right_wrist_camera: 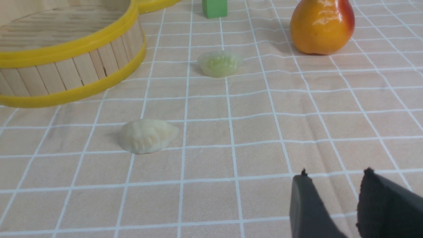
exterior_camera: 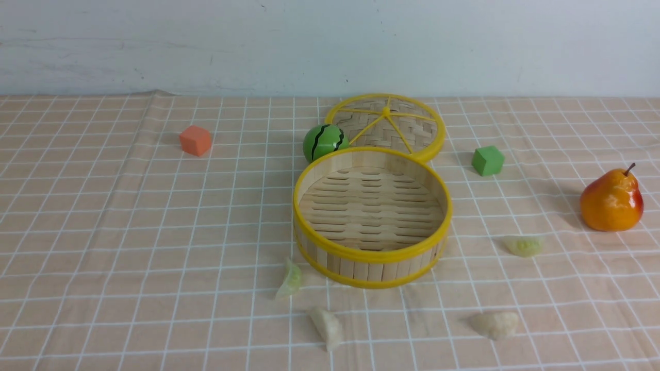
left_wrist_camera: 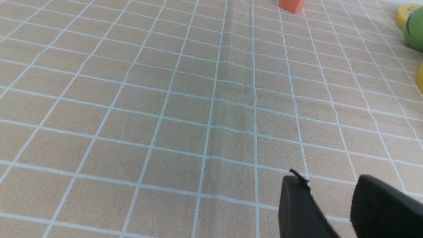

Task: Put the dumplings into the steamer on the table with the brown tablecloth.
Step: 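Reach for and grasp a dumpling on the table with the left gripper, then place the dumpling into the bamboo steamer basket with the left gripper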

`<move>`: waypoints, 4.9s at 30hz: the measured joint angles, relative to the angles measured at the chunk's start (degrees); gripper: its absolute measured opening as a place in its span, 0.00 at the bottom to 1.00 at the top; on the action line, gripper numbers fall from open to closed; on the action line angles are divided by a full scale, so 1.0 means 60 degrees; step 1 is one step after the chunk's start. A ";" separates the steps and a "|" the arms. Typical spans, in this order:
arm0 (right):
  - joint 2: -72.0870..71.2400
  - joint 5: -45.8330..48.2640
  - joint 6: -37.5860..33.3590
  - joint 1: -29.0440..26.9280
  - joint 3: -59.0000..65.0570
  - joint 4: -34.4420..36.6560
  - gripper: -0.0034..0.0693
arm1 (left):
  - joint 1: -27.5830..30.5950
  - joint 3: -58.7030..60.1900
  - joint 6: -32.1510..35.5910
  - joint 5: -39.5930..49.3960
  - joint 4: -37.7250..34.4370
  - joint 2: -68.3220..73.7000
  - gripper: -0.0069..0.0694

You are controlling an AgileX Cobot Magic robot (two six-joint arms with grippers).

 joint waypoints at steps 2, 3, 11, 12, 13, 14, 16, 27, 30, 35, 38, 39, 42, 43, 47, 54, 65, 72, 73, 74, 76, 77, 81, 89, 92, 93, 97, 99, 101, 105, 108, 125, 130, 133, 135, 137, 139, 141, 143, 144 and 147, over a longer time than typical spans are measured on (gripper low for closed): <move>0.0000 0.0000 0.0000 0.0000 0.0000 0.0096 0.38 | 0.0000 0.0000 0.0000 0.0000 0.0000 0.0000 0.40; 0.0000 0.0000 0.0000 0.0000 0.0000 0.0126 0.38 | 0.0000 0.0000 0.0000 0.0000 0.0000 0.0000 0.40; 0.0000 0.0003 0.0000 0.0000 0.0000 0.0231 0.38 | 0.0000 0.0000 0.0000 -0.0002 0.0000 0.0000 0.40; 0.0000 0.0003 0.0000 0.0000 0.0000 0.0241 0.38 | 0.0000 0.0000 0.0000 -0.0002 0.0000 0.0000 0.40; 0.0000 0.0003 0.0000 0.0000 0.0000 0.0256 0.38 | 0.0000 0.0000 0.0000 -0.0002 0.0000 0.0000 0.40; 0.0000 0.0003 0.0000 0.0000 0.0000 0.0271 0.38 | 0.0000 0.0000 0.0000 -0.0013 0.0007 0.0000 0.40; 0.0000 0.0011 0.0000 0.0000 0.0000 0.0510 0.38 | 0.0000 0.0000 -0.0285 -0.0194 -0.0379 0.0000 0.40; 0.0000 0.0222 0.2812 0.0000 0.0088 0.7953 0.38 | 0.0000 0.0000 -0.5828 -0.0766 -0.8474 0.0000 0.40; 0.0000 0.0196 0.2771 0.0000 0.0088 0.8481 0.38 | 0.0000 0.0000 -0.5931 -0.0838 -0.8719 0.0000 0.40; 0.0000 -0.0134 0.1890 0.0000 0.0088 0.8779 0.38 | 0.0000 -0.0104 -0.5663 -0.0935 -0.8800 0.0000 0.40; 0.0000 0.0297 0.0556 0.0000 -0.0155 0.8763 0.38 | 0.0000 -0.1097 -0.3408 -0.0729 -0.8454 0.0000 0.40; 0.0000 0.0349 0.0441 0.0000 -0.0198 0.8763 0.38 | 0.0000 -0.1097 -0.3408 -0.0708 -0.8454 0.0000 0.40; 0.0173 0.0943 -0.1012 0.0000 -0.1086 0.8404 0.34 | 0.0000 -0.2533 -0.0872 -0.0090 -0.7916 0.0186 0.36; 0.0654 0.1060 -0.1436 0.0000 -0.1681 0.8068 0.29 | 0.0000 -0.3371 0.0165 0.0523 -0.7484 0.0688 0.31; 0.2338 0.1318 -0.2106 0.0000 -0.3008 0.6807 0.12 | 0.0000 -0.4943 0.1287 0.1804 -0.6259 0.2606 0.14; 0.6777 0.4423 -0.3151 0.0249 -0.6254 0.3664 0.02 | -0.0560 -0.8189 0.1648 0.4813 -0.3165 0.6959 0.07; 0.9291 0.7722 -0.2681 0.4523 -0.7947 0.2290 0.03 | -0.5371 -1.0023 -0.0230 0.6252 0.0887 1.1520 0.08; 0.9123 0.7683 -0.1171 0.5809 -0.8007 0.1458 0.04 | -0.5873 -1.1812 -0.0927 0.6036 0.0667 1.5084 0.36; 0.9063 0.7683 -0.1097 0.5834 -0.8007 0.1408 0.04 | -0.5873 -1.2047 -0.0904 0.5919 0.0533 1.5637 0.43; 0.9051 0.7683 -0.1081 0.5834 -0.8007 0.1385 0.04 | -0.5873 -1.2138 -0.0884 0.5900 0.0475 1.5726 0.46; 0.8907 0.7683 -0.0908 0.5834 -0.8007 0.1344 0.04 | -0.5873 -1.2620 -0.0851 0.5671 0.0184 1.6640 0.60; 0.8839 0.7683 -0.0871 0.5834 -0.8007 0.1344 0.04 | -0.5873 -1.2870 -0.0851 0.5586 0.0087 1.7097 0.67; 0.8588 0.7683 -0.0819 0.5834 -0.8007 0.1334 0.05 | -0.5873 -1.3513 -0.0863 0.5092 0.0009 1.8329 0.80; 0.8463 0.7714 -0.0819 0.5834 -0.8007 0.1272 0.05 | -0.5873 -1.3915 -0.1295 0.4463 0.0195 1.9410 0.67; 0.8463 0.7706 -0.0819 0.5834 -0.8007 0.1174 0.06 | -0.5873 -1.3929 -0.1328 0.4245 0.0324 1.9512 0.43; 0.8463 0.7686 -0.0819 0.5834 -0.8007 0.1171 0.06 | -0.5873 -1.3937 -0.1328 0.4215 0.0350 1.9512 0.34; 0.8463 0.7645 -0.0819 0.5834 -0.8007 0.1171 0.06 | -0.5873 -1.3948 -0.1327 0.4339 0.0429 1.9474 0.31; 0.8463 0.7619 -0.0819 0.5834 -0.8007 0.1171 0.06 | -0.5873 -1.3948 -0.1242 0.4705 0.0541 1.9300 0.31; 0.8463 0.7557 -0.0819 0.5834 -0.8007 0.1171 0.06 | -0.5873 -1.4046 -0.1116 0.5156 0.0624 1.8923 0.31; 0.8463 0.7367 -0.0819 0.5842 -0.8007 0.1171 0.07 | -0.6061 -1.4595 -0.0879 0.5719 0.0541 1.7845 0.31; 0.8463 0.7320 -0.0819 0.5842 -0.8007 0.1171 0.07 | -0.6405 -1.5356 -0.0452 0.5996 0.0166 1.7430 0.31; 0.7659 0.8192 -0.0819 0.5842 -0.8687 0.1572 0.09 | -0.6834 -2.2101 -0.0373 0.6895 -0.0078 2.2301 0.31; 0.7084 0.8222 -0.0819 0.5842 -0.8687 0.1459 0.09 | -0.6645 -2.3124 -0.1147 0.6477 0.0125 2.3391 0.31; 0.6923 0.8244 -0.0819 0.5842 -0.8687 0.1257 0.09 | -0.6555 -2.3159 -0.1210 0.6257 0.0174 2.3619 0.31; 0.6874 0.8260 -0.0819 0.5842 -0.8687 0.1126 0.09 | -0.6491 -2.3171 -0.1219 0.6149 0.0209 2.3757 0.34; 0.6865 0.8269 -0.0819 0.5842 -0.8687 0.1013 0.10 | -0.6456 -2.3171 -0.1251 0.5924 0.0243 2.3852 0.43; 0.6865 0.8281 -0.0819 0.5842 -0.8687 0.0954 0.10 | -0.6456 -2.3171 -0.1301 0.5796 0.0233 2.3818 0.57; 0.6865 0.8284 -0.0819 0.5842 -0.8687 0.0945 0.10 | -0.6456 -2.3171 -0.1325 0.5866 0.0196 2.3691 0.69; 0.6865 0.8284 -0.0819 0.5842 -0.8687 0.0926 0.10 | -0.6456 -2.3171 -0.1325 0.6090 0.0158 2.3438 0.78; 0.6865 0.8284 -0.0819 0.5842 -0.8687 0.0893 0.10 | -0.6456 -2.3171 -0.1325 0.6238 0.0158 2.3245 0.82; 0.6865 0.8281 -0.0819 0.5842 -0.8687 0.0805 0.11 | -0.6456 -2.3171 -0.1248 0.7026 0.0150 2.2481 0.89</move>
